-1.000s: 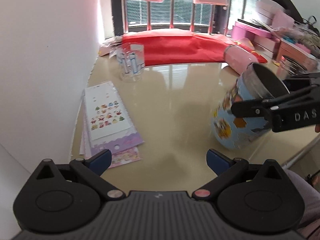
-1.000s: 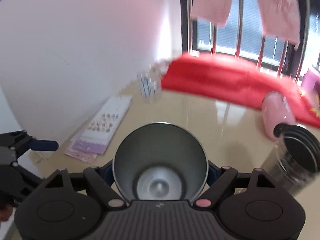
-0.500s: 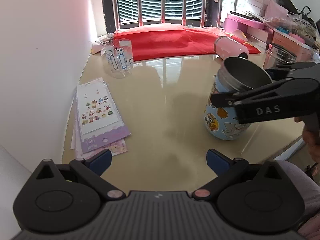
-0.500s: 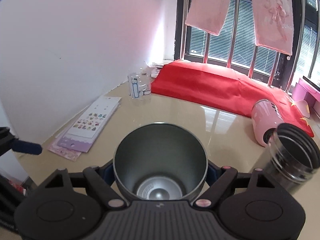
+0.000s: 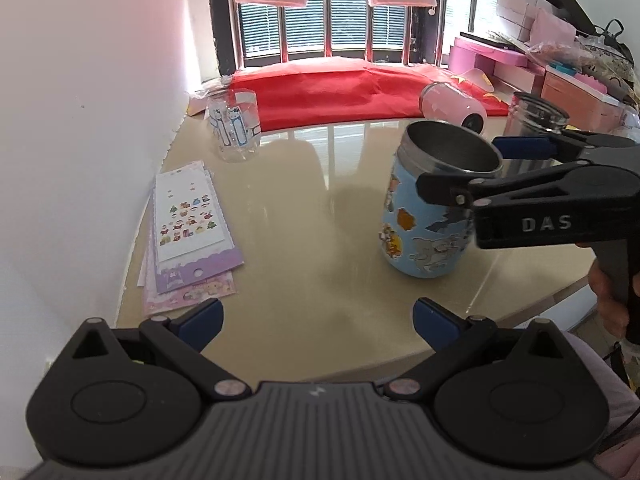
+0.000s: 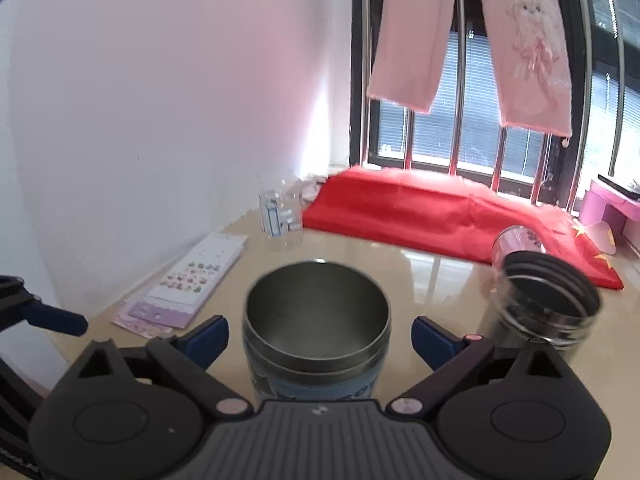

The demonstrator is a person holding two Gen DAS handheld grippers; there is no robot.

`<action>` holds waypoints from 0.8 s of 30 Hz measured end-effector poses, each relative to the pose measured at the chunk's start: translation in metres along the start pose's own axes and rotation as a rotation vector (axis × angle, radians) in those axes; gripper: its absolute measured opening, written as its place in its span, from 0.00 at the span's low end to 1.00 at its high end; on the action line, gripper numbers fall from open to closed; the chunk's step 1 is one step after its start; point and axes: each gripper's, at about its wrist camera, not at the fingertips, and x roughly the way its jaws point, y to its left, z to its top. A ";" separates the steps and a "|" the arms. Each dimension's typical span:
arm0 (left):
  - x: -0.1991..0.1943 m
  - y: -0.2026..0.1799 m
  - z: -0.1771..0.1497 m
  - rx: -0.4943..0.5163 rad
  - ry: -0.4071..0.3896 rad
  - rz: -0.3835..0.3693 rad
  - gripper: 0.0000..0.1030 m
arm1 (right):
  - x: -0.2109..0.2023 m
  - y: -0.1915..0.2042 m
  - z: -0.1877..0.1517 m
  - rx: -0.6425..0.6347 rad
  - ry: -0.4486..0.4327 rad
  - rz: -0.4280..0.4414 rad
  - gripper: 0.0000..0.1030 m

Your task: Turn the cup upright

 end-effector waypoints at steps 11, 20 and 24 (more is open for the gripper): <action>-0.071 -0.058 -0.019 -0.072 -0.174 0.032 1.00 | -0.120 -0.026 -0.028 -0.005 -0.202 0.004 1.00; -0.146 -0.127 -0.045 -0.116 -0.392 0.074 1.00 | -0.228 -0.050 -0.067 0.015 -0.319 -0.025 1.00; -0.165 -0.151 -0.055 -0.092 -0.452 0.061 1.00 | -0.269 -0.050 -0.086 0.025 -0.361 -0.066 1.00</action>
